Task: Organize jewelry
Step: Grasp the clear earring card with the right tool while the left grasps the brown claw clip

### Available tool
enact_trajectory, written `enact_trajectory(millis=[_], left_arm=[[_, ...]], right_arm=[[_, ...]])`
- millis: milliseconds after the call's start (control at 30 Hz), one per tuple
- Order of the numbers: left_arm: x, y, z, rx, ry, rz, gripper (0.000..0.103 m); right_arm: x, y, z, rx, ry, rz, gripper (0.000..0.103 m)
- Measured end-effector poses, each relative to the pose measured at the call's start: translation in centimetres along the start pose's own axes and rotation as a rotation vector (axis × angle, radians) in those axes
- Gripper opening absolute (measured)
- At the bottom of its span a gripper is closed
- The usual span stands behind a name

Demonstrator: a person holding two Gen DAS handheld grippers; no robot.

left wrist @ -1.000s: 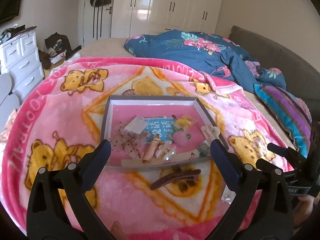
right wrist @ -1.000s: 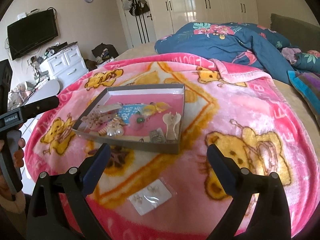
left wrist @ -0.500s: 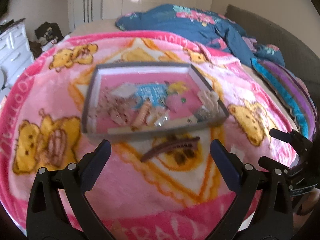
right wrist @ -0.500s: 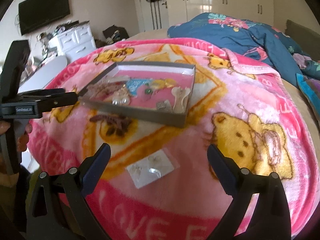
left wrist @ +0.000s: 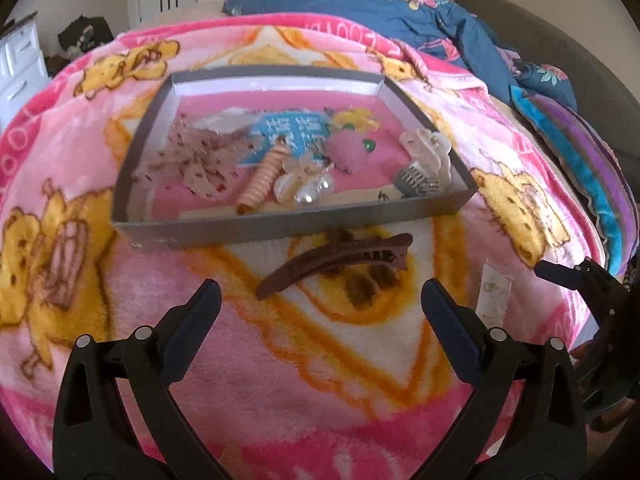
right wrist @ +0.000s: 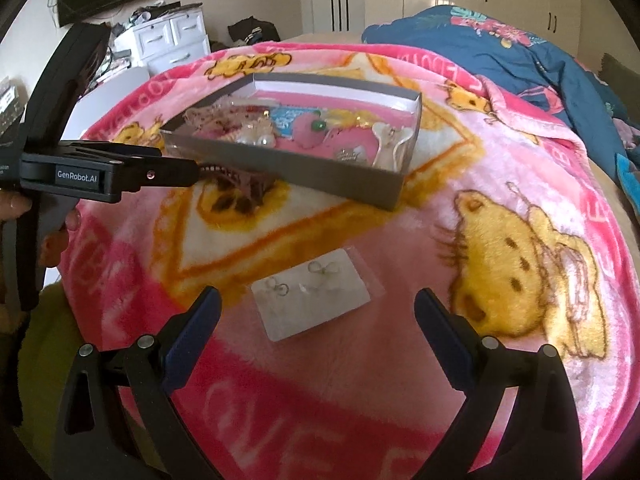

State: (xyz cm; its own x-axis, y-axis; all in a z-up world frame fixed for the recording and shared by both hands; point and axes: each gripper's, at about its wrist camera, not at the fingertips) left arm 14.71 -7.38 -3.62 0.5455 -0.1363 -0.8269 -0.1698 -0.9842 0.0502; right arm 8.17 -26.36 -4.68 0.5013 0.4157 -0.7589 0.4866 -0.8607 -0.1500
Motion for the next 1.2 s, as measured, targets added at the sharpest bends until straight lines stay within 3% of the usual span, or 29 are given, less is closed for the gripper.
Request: enact_trajectory(millis=[400,800,967,1100,1200], left_arm=[[2.2,0.8,0.0,-0.005,-0.029,0.0,0.093],[3.0,1.5,-0.5,-0.003,-0.028,-0.004,0.093],[3.6,1.9,-0.7,0.003,-0.029,-0.012,0.093],[4.1,2.3,-0.9,0.004,-0.026,-0.022,0.093],[4.4,2.7,-1.0,0.007,-0.022,-0.041,0.089]], right_arm=[[3.3,0.7,0.1,-0.013,-0.056,0.006,0.097],[4.6,0.9,-0.5,0.008,-0.044,-0.004,0.096],[4.2,1.0,-0.2,0.003,-0.031,-0.001,0.074],[3.4,1.8,0.0,0.038,-0.012,-0.016,0.063],[2.8,2.4,0.2,0.07,0.003,-0.031,0.062]])
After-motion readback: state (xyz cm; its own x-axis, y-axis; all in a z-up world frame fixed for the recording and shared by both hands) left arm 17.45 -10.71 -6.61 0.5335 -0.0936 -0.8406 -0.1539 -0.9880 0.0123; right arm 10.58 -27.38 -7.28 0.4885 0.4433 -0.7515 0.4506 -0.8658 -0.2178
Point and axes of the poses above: each gripper's, at about its wrist camera, not at the fingertips, and x roughly the way its jaws point, y to its right, z to its underside, and after that the axes turned 8 degrees about -z, right-handed
